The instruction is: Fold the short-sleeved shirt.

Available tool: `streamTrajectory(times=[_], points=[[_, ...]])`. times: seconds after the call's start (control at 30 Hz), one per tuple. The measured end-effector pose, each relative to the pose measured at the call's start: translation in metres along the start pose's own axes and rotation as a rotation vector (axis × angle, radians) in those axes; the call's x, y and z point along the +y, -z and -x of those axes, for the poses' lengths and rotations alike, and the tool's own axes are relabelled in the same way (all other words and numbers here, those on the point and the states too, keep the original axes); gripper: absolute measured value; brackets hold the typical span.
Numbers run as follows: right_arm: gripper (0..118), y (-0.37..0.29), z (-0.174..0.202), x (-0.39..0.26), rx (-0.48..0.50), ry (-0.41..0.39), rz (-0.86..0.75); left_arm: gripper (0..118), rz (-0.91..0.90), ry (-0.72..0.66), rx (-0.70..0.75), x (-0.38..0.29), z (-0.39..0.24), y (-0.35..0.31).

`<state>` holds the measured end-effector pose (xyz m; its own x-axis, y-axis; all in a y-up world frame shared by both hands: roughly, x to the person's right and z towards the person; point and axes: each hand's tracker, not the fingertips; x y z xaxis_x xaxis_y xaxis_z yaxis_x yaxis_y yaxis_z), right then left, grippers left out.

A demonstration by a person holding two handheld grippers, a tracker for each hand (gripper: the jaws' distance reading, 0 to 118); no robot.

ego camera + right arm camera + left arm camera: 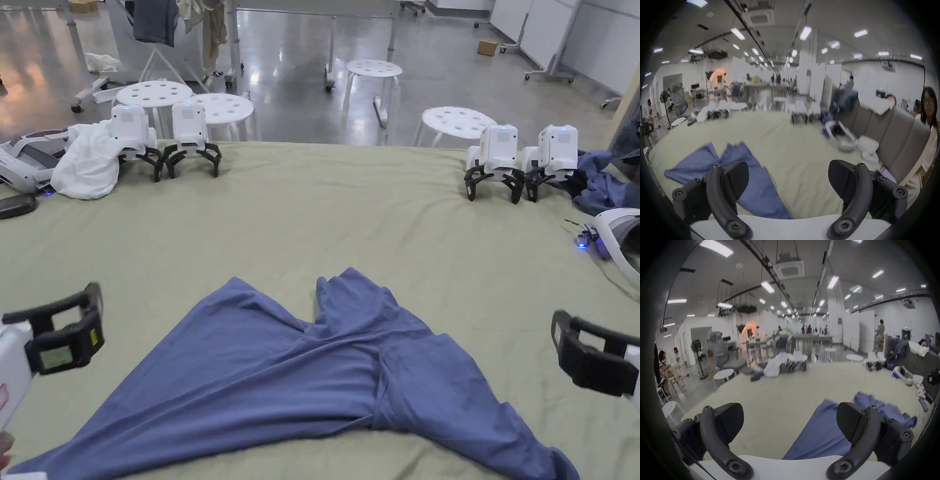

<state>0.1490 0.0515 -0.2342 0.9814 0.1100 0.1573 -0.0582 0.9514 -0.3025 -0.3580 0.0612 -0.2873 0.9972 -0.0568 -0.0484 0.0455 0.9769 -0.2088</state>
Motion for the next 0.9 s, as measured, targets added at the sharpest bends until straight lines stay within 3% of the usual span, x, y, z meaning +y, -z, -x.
streamTrajectory(times=[0.07, 0.1, 0.17, 0.2, 0.23, 0.27, 0.4, 0.83, 0.9], points=[[92, -0.011, 0.017, 0.013, 0.028, -0.011, -0.038, 114, -0.019, -0.007, -0.005, 0.012, -0.014, -0.010], [66, -0.015, 0.024, 0.016, 0.050, -0.010, -0.046, 106, -0.034, -0.009, -0.018, 0.015, -0.017, -0.014], [13, -0.020, 0.036, 0.020, 0.063, -0.002, -0.053, 75, -0.046, -0.007, -0.027, 0.018, -0.029, -0.022], [5, -0.023, 0.041, 0.020, 0.068, 0.000, -0.059, 46, -0.050, -0.001, -0.030, 0.018, -0.034, -0.025], [5, -0.026, 0.046, 0.019, 0.071, 0.001, -0.081, 27, -0.049, 0.006, -0.033, 0.017, -0.037, -0.027], [4, -0.029, 0.050, 0.018, 0.070, -0.005, -0.079, 15, -0.042, 0.016, -0.031, 0.015, -0.040, -0.029], [4, -0.035, 0.064, 0.014, 0.065, -0.045, -0.099, 0, -0.020, 0.020, -0.058, 0.005, -0.047, -0.034], [4, -0.030, 0.070, 0.012, 0.090, -0.074, -0.074, 1, 0.010, 0.079, 0.010, -0.016, -0.039, -0.038], [4, -0.027, 0.072, 0.012, 0.098, -0.084, -0.072, 13, 0.047, 0.053, 0.032, -0.021, -0.029, -0.035]])
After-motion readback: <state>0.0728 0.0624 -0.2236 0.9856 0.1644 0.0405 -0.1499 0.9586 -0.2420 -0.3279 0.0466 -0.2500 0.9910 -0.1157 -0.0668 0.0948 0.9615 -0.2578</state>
